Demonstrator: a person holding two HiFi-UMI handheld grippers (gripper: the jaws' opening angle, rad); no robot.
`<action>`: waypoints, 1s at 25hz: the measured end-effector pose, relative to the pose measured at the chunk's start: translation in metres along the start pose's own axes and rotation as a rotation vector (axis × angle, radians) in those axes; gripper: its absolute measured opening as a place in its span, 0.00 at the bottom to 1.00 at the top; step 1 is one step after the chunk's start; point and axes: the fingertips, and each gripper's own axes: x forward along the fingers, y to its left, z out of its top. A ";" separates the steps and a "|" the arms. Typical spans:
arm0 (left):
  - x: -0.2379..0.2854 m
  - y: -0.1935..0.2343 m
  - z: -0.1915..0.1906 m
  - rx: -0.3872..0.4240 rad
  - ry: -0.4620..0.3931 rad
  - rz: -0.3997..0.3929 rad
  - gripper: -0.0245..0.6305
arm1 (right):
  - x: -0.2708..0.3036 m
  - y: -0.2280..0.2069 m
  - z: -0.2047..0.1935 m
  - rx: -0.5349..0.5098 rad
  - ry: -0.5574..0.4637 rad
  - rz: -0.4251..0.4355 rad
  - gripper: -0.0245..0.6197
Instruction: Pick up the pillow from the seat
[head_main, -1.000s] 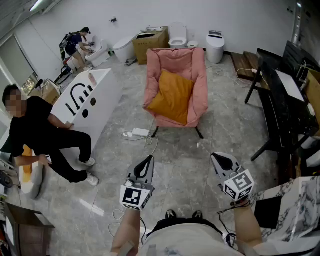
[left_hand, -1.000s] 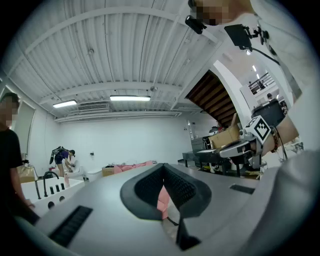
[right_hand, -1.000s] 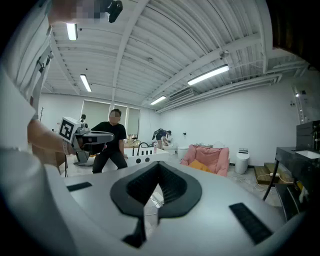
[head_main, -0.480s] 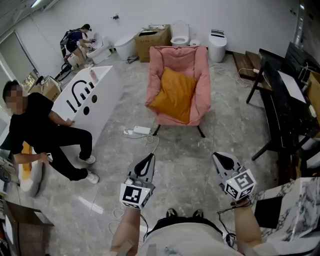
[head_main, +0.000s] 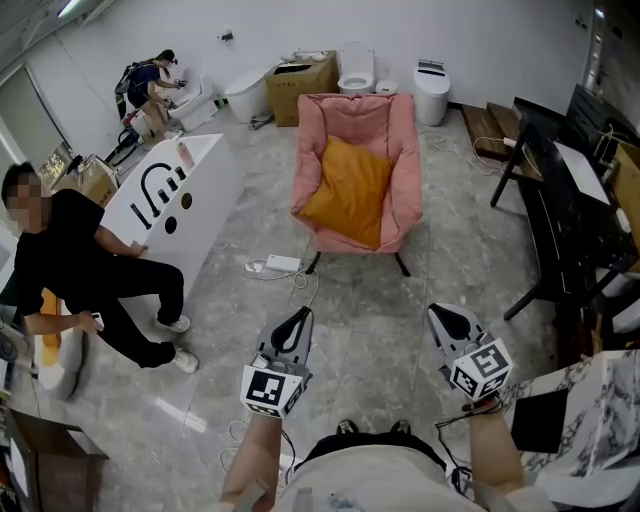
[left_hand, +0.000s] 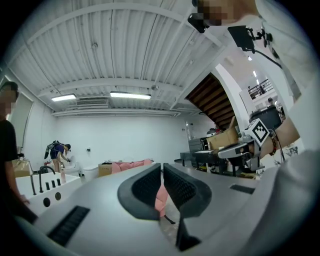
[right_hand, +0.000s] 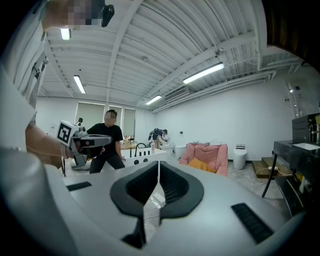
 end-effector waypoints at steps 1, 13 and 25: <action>-0.001 0.002 -0.001 -0.001 -0.003 -0.006 0.05 | 0.001 0.002 0.001 0.001 -0.001 -0.004 0.06; 0.015 0.017 -0.016 -0.015 0.025 -0.053 0.11 | 0.020 -0.004 -0.005 0.033 0.017 -0.026 0.22; 0.075 0.049 -0.029 -0.037 0.059 -0.010 0.25 | 0.089 -0.057 -0.007 0.059 0.037 0.033 0.26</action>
